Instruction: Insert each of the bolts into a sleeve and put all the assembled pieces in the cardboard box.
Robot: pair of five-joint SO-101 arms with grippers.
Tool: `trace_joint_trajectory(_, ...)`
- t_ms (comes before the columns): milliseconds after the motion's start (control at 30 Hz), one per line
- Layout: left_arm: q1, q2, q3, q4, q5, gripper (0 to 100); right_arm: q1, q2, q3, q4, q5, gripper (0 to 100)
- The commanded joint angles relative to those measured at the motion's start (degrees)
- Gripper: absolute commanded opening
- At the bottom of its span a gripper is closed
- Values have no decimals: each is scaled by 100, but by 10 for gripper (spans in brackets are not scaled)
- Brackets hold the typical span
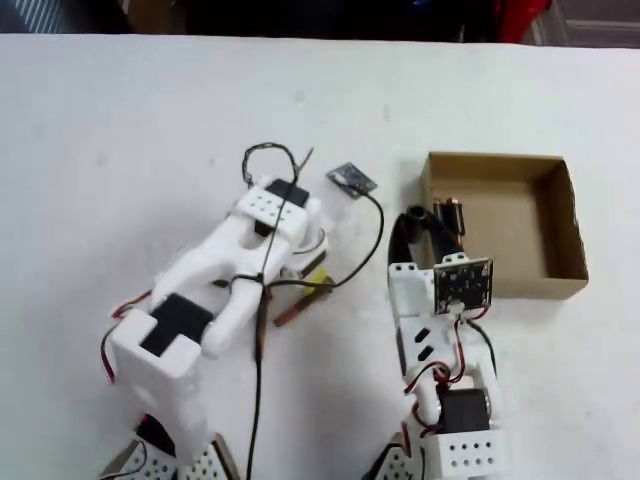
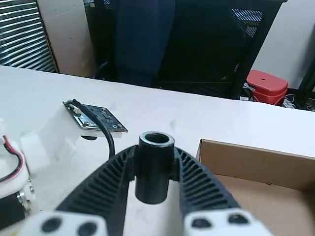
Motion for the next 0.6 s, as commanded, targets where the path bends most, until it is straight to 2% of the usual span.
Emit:
trace_joint_trajectory(0, 101, -444, -281, 35, 62, 199, 48, -84, 53, -136, 9, 18)
trace_joint_trajectory(133, 321, -673, -273, 290, 62, 199, 48, -84, 53, -136, 18, 18)
trace_joint_trajectory(333, 629, -681, -246, 255, 62, 199, 48, -84, 53, -127, 18, 18)
trace_joint_trajectory(567, 629, -673, -105, 281, 62, 199, 48, -84, 53, -57, 18, 19)
